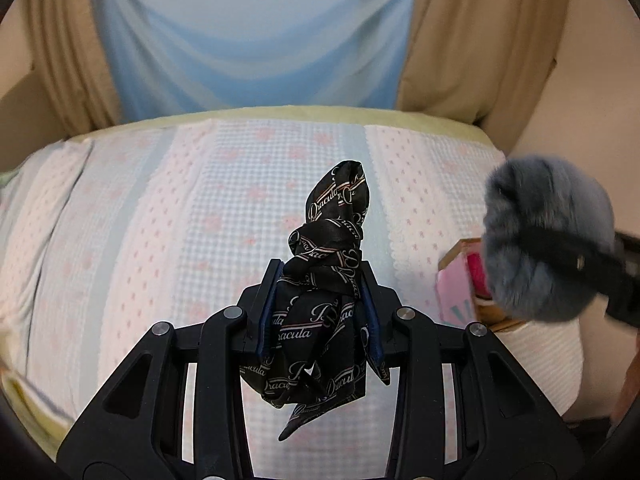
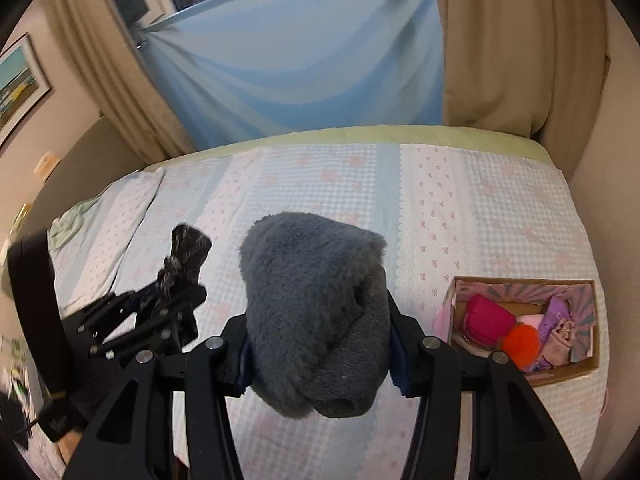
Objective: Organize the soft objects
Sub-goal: 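Lift the scrunchie and sock and carry them over the box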
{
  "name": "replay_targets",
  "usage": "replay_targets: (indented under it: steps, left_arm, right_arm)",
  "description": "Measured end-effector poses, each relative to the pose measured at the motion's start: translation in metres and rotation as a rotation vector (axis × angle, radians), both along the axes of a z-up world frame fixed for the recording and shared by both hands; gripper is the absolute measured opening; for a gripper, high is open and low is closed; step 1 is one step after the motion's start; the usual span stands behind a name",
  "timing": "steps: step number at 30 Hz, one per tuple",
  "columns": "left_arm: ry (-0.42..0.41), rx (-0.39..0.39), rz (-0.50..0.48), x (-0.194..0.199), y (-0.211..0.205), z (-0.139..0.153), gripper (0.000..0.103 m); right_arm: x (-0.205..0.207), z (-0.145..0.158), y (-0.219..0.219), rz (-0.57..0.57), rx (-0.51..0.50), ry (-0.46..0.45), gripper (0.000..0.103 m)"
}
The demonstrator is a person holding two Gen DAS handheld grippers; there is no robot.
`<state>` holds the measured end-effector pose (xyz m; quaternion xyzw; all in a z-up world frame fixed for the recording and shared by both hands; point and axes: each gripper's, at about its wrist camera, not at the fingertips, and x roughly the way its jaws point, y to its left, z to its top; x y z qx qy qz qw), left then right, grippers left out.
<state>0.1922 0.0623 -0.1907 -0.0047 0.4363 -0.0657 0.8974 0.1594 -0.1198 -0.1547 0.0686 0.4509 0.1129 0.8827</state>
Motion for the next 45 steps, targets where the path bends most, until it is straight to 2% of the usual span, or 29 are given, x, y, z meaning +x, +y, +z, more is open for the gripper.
replay_targets:
  steps: [3, 7, 15, 22, 27, 31, 37, 43, 45]
  left_arm:
    - [-0.009, -0.018, 0.037, -0.022, -0.012, 0.016, 0.033]
    - [-0.028, -0.017, 0.058, -0.042, -0.031, 0.023, 0.033]
    - [-0.06, -0.036, 0.105, -0.074, -0.076, 0.039, 0.033]
    - [-0.043, -0.045, 0.086, -0.076, -0.138, 0.037, 0.033]
    - [-0.017, -0.054, 0.019, -0.062, -0.192, 0.031, 0.033]
    - [0.011, -0.052, -0.05, -0.045, -0.227, 0.024, 0.033]
    - [0.075, -0.067, -0.16, -0.009, -0.284, -0.004, 0.033]
    - [0.212, -0.034, -0.255, 0.03, -0.333, -0.057, 0.033]
    - [0.247, -0.014, -0.281, 0.037, -0.346, -0.075, 0.033]
  right_arm:
    - [-0.021, 0.009, -0.004, 0.033, -0.006, -0.008, 0.048]
    - [-0.04, 0.016, -0.021, 0.069, -0.012, -0.025, 0.048]
    - [-0.064, 0.022, -0.084, 0.075, -0.021, -0.055, 0.048]
    - [-0.067, 0.017, -0.15, 0.024, -0.028, -0.043, 0.048]
    - [-0.062, 0.005, -0.205, -0.075, -0.035, -0.002, 0.048]
    - [-0.056, -0.005, -0.239, -0.154, -0.049, 0.029, 0.048]
    - [-0.037, -0.025, -0.281, -0.257, -0.082, 0.092, 0.048]
    - [-0.007, -0.064, -0.315, -0.309, -0.09, 0.191, 0.048]
    - [0.006, -0.086, -0.324, -0.313, -0.099, 0.236, 0.048]
